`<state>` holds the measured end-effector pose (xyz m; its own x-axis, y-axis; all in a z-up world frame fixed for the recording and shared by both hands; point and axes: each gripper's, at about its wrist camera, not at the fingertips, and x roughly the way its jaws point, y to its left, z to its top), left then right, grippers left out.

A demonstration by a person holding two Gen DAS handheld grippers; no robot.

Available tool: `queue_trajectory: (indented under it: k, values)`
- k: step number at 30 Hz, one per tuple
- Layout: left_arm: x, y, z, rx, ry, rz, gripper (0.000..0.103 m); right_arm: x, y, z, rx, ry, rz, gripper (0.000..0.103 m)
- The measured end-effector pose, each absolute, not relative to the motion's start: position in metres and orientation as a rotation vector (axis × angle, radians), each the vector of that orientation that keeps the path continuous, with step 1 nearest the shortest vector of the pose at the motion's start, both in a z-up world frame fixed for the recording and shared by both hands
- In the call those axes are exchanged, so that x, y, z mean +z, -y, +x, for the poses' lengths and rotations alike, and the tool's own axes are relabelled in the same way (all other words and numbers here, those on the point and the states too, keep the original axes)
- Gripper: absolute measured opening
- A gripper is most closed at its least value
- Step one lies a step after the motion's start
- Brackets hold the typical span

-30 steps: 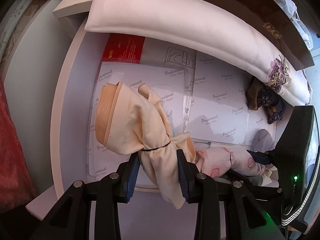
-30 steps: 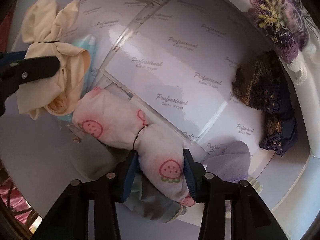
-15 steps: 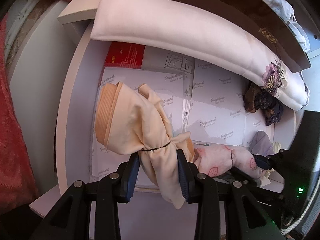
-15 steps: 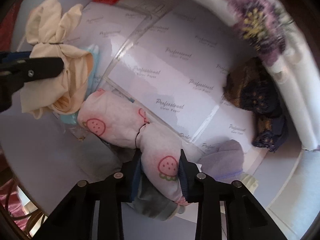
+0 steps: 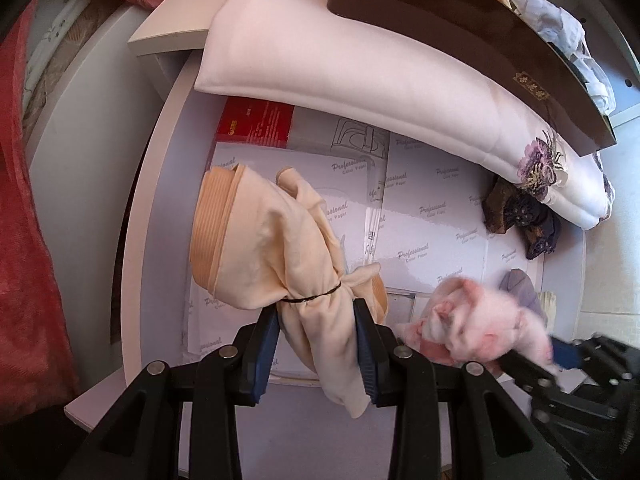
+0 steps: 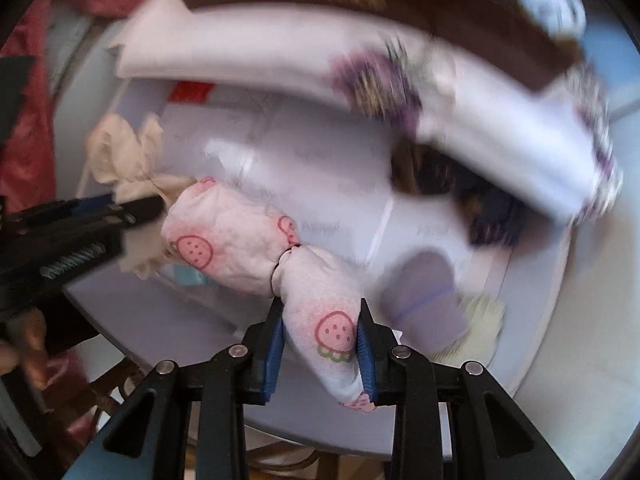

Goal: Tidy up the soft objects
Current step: 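Drop the beige bundle into the gold tray with the left tool while the right tool holds the pink cloth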

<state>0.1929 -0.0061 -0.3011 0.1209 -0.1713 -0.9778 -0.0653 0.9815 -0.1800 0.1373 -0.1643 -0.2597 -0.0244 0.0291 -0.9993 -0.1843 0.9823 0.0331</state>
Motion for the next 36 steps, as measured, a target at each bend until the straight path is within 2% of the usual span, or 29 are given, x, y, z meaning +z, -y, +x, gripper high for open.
queue_trajectory:
  k: [3, 8, 18, 27, 36]
  values:
    - [-0.299, 0.005, 0.191, -0.078, -1.448, -0.2, 0.036, -0.291, 0.179, 0.134, 0.089, -1.669, -0.103, 0.032]
    - [-0.291, 0.003, 0.191, -0.085, -1.422, -0.223, 0.036, -0.301, 0.185, 0.137, 0.056, -1.669, -0.084, 0.032]
    - [-0.213, -0.005, 0.204, -0.206, -1.2, -0.33, 0.036, -0.311, 0.159, 0.134, 0.069, -1.659, -0.148, 0.032]
    - [-0.142, -0.015, 0.244, -0.244, -1.049, -0.323, 0.036, -0.322, 0.146, 0.136, 0.08, -1.655, -0.174, 0.033]
    - [-0.126, -0.001, 0.3, -0.27, -1.023, -0.206, 0.036, -0.328, 0.143, 0.141, 0.089, -1.654, -0.182, 0.033]
